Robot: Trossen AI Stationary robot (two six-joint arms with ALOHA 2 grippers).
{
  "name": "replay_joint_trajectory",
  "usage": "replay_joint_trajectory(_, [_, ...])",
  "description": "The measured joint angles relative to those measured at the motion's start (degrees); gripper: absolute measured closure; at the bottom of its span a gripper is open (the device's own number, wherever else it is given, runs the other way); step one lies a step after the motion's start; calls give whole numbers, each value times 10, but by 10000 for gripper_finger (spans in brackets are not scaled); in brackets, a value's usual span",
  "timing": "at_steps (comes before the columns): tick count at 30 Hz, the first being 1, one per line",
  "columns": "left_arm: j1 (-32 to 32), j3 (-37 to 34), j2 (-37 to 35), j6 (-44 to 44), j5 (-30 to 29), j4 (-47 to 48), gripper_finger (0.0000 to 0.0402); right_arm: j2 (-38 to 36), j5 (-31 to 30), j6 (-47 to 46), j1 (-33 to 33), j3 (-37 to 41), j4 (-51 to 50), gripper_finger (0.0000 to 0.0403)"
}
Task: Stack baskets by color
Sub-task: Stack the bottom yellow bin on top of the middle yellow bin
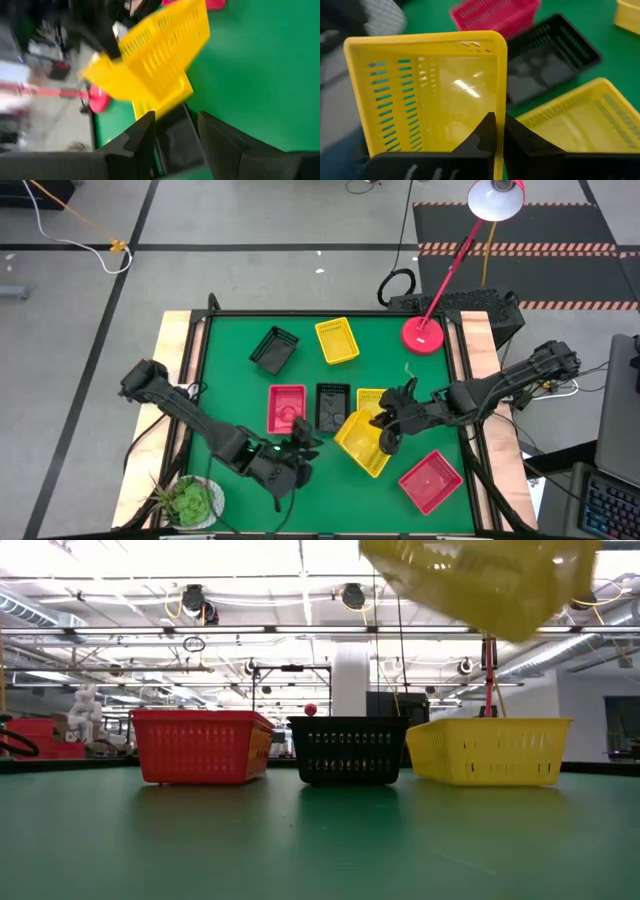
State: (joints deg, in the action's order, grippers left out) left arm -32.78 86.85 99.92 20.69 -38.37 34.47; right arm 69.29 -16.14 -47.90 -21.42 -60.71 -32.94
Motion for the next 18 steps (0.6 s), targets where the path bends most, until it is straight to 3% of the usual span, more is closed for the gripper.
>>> replay_joint_trajectory(7, [-6,0,-74,-166,-4,110,269,-24,17,-38,5,0,67,394])
replay_joint_trajectory(13, [-11,0,-117,-235,-3,157,270,-48,28,-126,19,-1,75,398])
replay_joint_trajectory(18, [-11,0,-131,-282,-6,171,270,-59,25,-171,28,-45,36,400])
